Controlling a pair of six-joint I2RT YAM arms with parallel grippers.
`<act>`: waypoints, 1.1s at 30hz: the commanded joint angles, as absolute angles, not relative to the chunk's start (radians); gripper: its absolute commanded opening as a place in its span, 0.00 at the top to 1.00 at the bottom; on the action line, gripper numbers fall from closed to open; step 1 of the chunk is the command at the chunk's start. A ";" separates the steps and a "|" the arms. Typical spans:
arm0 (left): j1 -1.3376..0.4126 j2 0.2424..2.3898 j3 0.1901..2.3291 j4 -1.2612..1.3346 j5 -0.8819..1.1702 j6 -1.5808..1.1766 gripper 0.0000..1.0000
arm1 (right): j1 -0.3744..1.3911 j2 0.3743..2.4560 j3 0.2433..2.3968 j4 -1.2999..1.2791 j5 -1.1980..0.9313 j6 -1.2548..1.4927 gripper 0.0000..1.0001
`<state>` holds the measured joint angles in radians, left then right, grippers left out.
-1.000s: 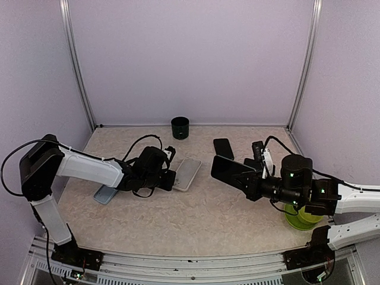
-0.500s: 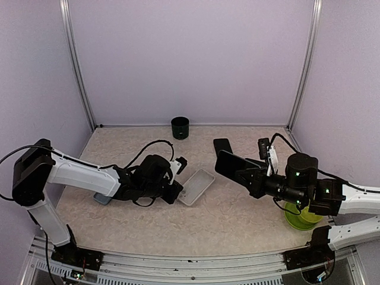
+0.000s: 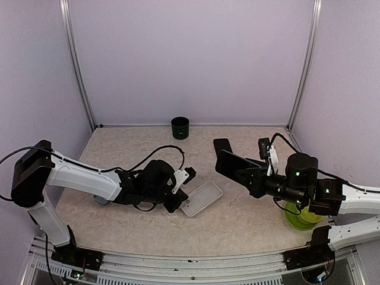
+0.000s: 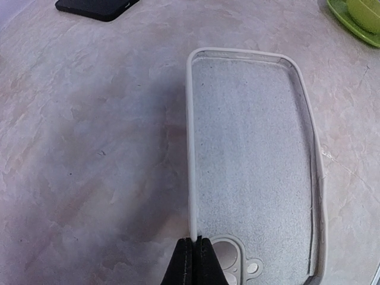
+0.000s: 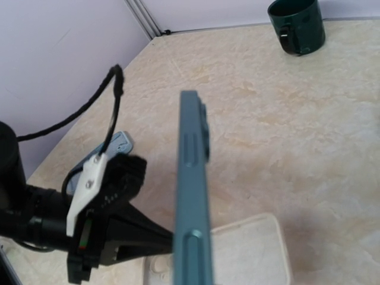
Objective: Put the phone into the phone case
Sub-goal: Install the phone case at the center of the board.
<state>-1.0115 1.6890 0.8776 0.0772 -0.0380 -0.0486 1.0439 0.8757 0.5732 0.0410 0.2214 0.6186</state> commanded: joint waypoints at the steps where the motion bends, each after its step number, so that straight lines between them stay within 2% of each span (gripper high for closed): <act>1: -1.033 1.703 0.909 0.040 -0.052 -0.003 1.00 | 1.036 0.868 0.575 0.078 0.220 0.620 1.00; 17: -1.061 1.812 0.979 0.003 -0.125 0.046 1.00 | 1.035 0.873 0.566 0.081 0.212 0.628 1.00; 26: -1.061 1.803 0.979 0.009 -0.193 0.026 0.79 | 1.035 0.869 0.552 0.090 0.212 0.636 1.00; 33: -1.070 1.732 0.946 0.041 -0.152 0.005 0.77 | 1.035 0.861 0.546 0.087 0.215 0.640 1.00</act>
